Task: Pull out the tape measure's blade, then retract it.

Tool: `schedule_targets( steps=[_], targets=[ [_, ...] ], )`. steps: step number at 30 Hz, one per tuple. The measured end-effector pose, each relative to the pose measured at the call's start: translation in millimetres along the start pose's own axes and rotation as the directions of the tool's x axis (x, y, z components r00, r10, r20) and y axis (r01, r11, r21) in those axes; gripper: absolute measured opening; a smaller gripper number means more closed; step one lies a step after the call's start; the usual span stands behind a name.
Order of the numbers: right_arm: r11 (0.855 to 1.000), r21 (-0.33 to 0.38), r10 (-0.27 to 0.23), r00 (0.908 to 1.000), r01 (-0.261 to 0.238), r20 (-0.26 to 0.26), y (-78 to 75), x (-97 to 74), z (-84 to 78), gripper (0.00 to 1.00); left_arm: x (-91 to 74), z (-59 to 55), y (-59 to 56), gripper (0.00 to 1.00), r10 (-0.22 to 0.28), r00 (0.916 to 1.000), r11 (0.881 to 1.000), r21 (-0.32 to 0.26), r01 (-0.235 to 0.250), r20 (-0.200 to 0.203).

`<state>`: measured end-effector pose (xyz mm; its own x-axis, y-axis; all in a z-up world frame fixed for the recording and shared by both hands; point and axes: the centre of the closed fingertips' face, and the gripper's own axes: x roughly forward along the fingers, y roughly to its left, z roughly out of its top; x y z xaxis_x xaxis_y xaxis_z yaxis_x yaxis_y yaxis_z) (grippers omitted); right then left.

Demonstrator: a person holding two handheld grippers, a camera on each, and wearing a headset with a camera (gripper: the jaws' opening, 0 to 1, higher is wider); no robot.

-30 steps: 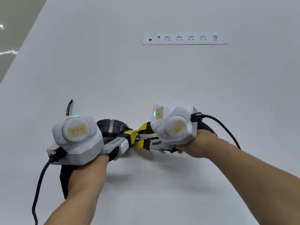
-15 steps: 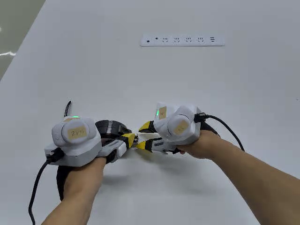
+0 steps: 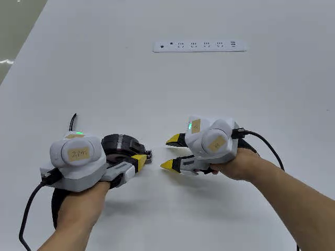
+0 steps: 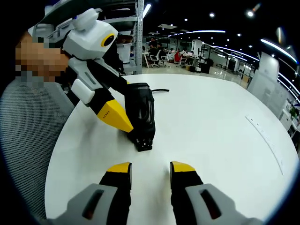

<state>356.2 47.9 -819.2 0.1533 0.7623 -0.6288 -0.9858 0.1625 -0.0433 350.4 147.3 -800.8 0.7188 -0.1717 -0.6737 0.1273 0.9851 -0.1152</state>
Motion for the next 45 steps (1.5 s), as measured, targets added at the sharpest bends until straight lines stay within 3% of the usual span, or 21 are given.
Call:
schedule_targets(
  steps=[8,19,32,38,45],
  targets=[
    [0.999,0.042,-0.028,0.9996,0.028,0.000,-1.6,-19.8,-12.9,0.37,-8.0,-2.2,-0.5,0.68,-0.045,0.9990,0.996,0.075,0.045,-0.005],
    [0.989,0.109,-0.100,0.9950,0.099,0.004,-6.9,-53.0,-31.2,0.42,-14.7,-13.2,0.3,0.68,-0.138,0.9904,0.980,0.143,0.138,-0.013],
    [0.965,0.189,-0.186,0.9825,0.181,0.008,-7.4,-95.7,-52.2,0.48,-29.4,-18.0,4.8,0.70,-0.233,0.9722,0.941,0.247,0.231,-0.020],
    [0.952,0.225,-0.214,0.9768,0.208,0.005,-4.6,-112.1,-60.4,0.52,-37.5,-17.4,10.8,0.70,-0.242,0.9701,0.936,0.260,0.237,-0.013],
    [0.944,0.245,-0.225,0.9743,0.218,0.000,3.8,-125.7,-69.1,0.57,-48.6,-19.5,9.2,0.75,-0.295,0.9555,0.917,0.280,0.285,-0.005]
  ],
)
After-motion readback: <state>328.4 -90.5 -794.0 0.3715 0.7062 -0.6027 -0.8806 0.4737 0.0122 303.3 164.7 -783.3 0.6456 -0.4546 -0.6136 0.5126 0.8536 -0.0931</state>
